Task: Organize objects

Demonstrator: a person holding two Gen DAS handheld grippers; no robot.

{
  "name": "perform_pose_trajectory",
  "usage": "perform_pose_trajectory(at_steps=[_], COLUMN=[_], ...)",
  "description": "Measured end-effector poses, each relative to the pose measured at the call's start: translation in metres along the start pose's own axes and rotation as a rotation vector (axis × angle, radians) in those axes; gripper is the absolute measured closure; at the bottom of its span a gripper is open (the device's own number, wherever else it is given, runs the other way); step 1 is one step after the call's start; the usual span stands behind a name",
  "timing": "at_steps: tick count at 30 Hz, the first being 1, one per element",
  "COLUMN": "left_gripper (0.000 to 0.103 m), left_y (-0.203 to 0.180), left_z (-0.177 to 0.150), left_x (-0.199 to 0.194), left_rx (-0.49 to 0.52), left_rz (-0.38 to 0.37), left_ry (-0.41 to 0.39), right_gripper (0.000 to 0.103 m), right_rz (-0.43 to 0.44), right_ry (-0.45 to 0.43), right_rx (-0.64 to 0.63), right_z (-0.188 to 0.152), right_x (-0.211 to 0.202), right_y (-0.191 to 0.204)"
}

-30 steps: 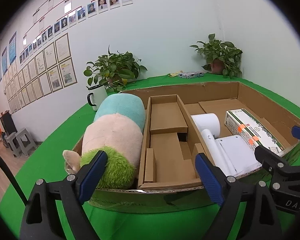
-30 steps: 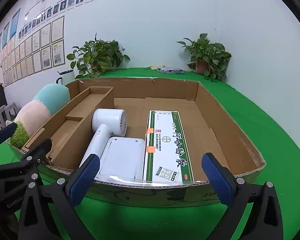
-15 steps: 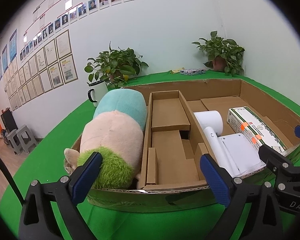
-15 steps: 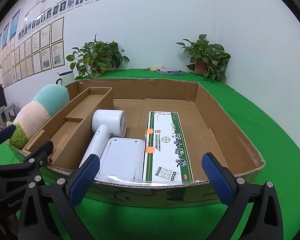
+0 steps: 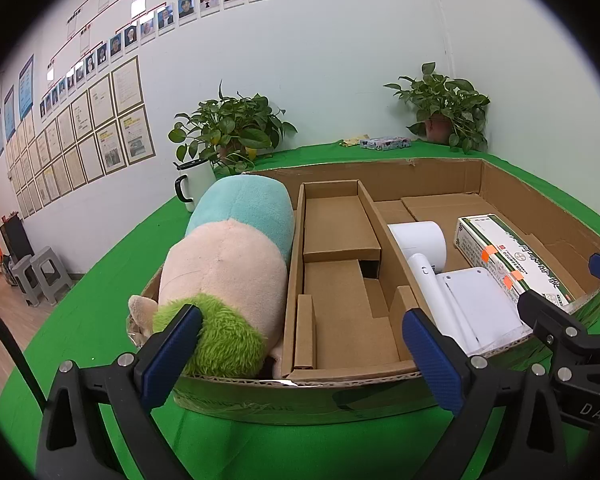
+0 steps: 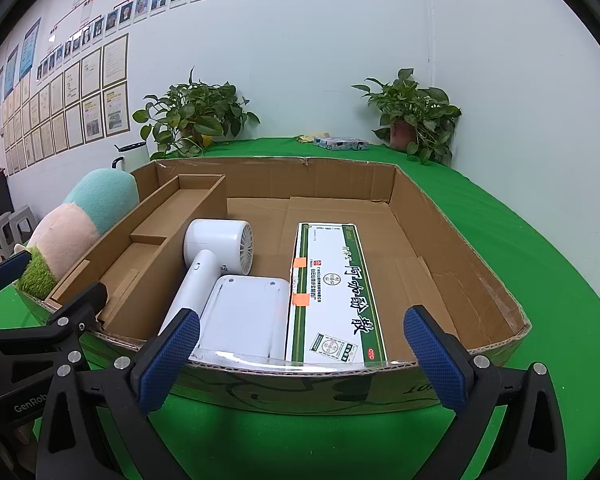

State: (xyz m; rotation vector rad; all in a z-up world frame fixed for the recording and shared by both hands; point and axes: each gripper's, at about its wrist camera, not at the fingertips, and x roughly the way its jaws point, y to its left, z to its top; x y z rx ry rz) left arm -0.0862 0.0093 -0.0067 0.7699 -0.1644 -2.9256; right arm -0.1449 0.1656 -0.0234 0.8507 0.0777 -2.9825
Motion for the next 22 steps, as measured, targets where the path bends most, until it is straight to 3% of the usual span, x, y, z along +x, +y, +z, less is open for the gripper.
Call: perform_pose_trajectory(at_steps=[22], left_gripper=[0.003], left_y=[0.0005], left_z=[-0.0002], left_x=[-0.0013], left_rx=[-0.001], left_rz=[-0.002], left_ry=[0.000], right_gripper=[0.000], right_rz=[0.001], right_ry=[-0.001], right_rx=[0.002], right_z=[-0.0004], right_x=[0.0016], right_y=[0.0018])
